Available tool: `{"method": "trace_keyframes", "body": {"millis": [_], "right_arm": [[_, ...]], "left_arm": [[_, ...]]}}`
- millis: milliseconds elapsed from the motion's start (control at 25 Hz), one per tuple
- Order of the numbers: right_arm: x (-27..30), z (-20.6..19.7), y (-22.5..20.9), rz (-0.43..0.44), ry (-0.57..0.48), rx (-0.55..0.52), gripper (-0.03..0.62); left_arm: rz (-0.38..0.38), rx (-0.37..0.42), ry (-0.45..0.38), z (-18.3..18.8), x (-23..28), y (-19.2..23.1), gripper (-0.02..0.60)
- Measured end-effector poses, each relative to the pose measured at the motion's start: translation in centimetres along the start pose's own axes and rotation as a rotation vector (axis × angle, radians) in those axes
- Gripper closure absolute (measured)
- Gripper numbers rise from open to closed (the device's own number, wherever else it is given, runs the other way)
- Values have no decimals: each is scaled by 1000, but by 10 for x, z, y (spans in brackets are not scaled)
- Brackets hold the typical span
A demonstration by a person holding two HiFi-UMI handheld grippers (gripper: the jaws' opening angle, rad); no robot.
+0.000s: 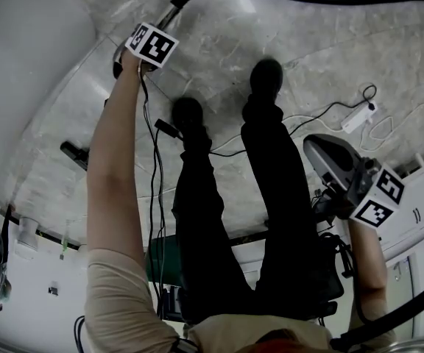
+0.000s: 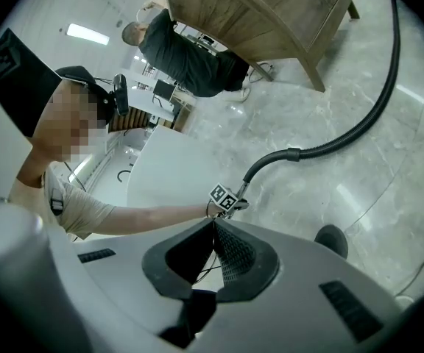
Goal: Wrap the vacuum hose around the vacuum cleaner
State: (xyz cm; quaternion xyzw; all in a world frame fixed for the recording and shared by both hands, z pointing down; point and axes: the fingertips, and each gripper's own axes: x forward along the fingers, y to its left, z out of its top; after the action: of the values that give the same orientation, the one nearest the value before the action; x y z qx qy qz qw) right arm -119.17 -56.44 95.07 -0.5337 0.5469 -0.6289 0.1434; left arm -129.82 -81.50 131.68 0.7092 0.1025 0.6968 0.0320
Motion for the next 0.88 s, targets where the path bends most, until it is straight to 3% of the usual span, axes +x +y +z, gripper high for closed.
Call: {"method": "trace_keyframes", "body": {"millis": [280,480,640,880], "right_arm": [[7,-6,17,3,-50,14,591],[19,0,48,38,-95,4,591],[14,12,81,60,-138,-14,591],[2,47,120,39,-256,-40,591]], "left_arm": [[-10,-29,-116,27,-63,-2,503],[53,-4,-242,56,-131,-9,503],[77,22,-335,76,-189,-36,506],[35,75,-445,108,-275,-74,511]]}}
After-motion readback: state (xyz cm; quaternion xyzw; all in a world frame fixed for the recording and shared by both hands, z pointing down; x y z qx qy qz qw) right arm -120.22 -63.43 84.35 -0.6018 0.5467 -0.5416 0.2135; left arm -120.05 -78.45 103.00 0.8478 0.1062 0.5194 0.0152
